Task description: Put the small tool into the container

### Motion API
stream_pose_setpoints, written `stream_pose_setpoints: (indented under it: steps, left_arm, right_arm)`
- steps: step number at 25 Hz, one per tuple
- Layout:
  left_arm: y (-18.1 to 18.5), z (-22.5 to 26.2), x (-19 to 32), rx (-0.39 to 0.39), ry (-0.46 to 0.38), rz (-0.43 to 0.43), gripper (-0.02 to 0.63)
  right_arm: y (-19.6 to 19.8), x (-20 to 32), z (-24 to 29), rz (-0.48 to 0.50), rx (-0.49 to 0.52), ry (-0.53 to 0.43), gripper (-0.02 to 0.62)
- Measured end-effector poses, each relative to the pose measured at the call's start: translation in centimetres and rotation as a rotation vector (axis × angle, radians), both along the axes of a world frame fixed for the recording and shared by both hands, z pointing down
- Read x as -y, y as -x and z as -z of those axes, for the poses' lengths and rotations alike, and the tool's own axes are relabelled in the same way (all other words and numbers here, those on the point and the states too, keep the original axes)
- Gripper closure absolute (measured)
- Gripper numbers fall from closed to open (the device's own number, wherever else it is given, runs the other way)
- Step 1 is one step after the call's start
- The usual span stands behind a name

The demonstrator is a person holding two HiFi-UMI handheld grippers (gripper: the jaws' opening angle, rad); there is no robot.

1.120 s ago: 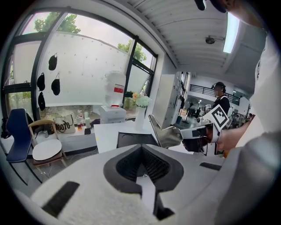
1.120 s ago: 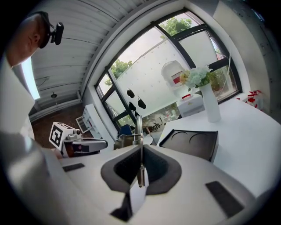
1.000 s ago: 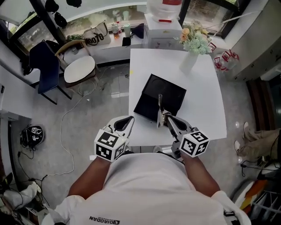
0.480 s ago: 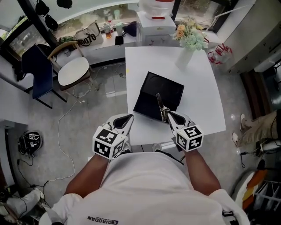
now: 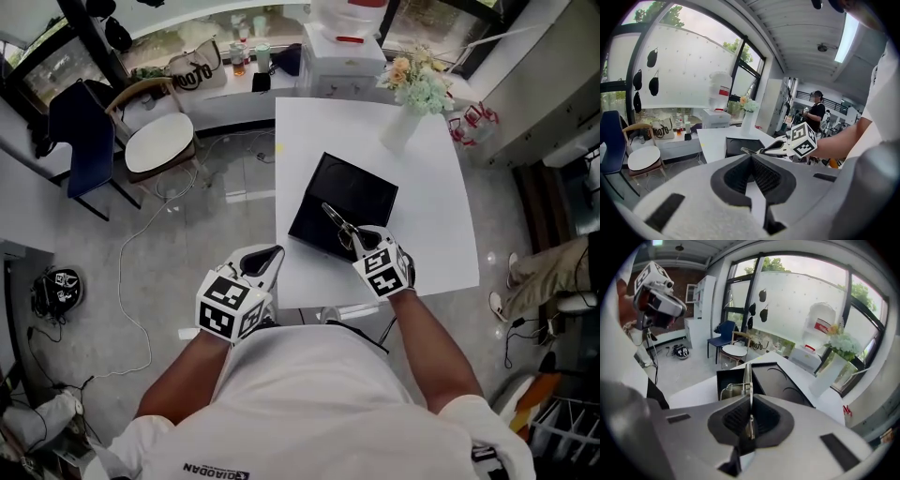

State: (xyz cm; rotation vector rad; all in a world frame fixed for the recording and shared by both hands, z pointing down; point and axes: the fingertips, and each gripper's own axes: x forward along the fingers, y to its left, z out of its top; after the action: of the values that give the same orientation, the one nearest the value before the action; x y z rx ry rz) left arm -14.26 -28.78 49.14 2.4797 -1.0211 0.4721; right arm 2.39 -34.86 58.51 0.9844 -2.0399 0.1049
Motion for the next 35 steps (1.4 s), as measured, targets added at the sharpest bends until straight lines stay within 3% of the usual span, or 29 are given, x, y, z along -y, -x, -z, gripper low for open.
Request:
stream_pose_setpoints:
  steps: [14,22,35]
  left_arm:
    - [3.5,-0.7,-0.9,0.007,0.016,0.119,0.597]
    - [3.6,-0.6,-0.7,0.005,0.019,0.135,0.597]
    - [3.1,-0.9,-0.5,0.006,0.033,0.129,0.597]
  right_arm:
    - [0.9,3.1,-7.3,0.138,-0.304,0.024,0.583]
    - [1.1,5.0,-8.1,0.085,-0.348,0.014,0.58]
    - [2.0,3.9,-9.4,0.122,-0.324,0.058,0.545]
